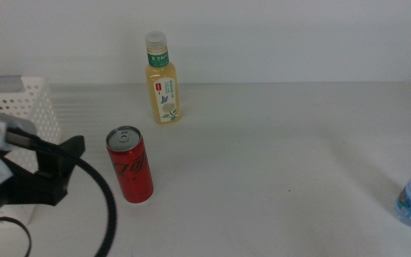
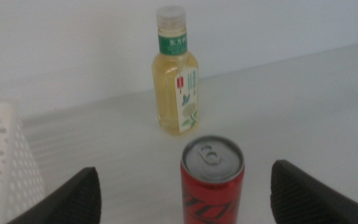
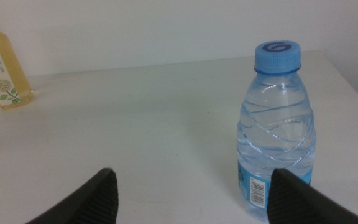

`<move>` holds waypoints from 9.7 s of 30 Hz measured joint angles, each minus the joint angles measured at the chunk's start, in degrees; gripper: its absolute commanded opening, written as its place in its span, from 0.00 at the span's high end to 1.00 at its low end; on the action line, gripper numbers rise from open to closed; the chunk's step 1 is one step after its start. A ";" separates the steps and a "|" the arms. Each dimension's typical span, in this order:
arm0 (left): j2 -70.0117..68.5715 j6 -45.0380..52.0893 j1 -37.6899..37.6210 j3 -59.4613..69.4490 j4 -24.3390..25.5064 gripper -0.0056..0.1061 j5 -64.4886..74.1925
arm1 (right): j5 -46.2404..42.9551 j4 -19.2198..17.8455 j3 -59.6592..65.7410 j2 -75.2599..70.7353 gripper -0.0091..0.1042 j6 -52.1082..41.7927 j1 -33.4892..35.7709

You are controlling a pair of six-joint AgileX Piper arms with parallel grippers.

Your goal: Use arms to grab the bottles and put them into the dustbin to the left of the table.

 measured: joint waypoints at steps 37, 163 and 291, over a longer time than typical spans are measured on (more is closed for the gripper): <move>10.60 -5.51 -0.19 17.27 2.38 0.14 -32.98 | 0.00 0.00 0.00 0.00 0.37 0.00 0.00; 39.23 12.93 33.34 -50.17 -5.16 0.95 50.83 | 0.00 0.00 0.00 0.00 0.37 0.00 0.00; 42.86 11.13 -2.39 -9.85 -14.00 0.14 -35.46 | 0.00 0.00 0.00 0.00 0.37 0.00 0.00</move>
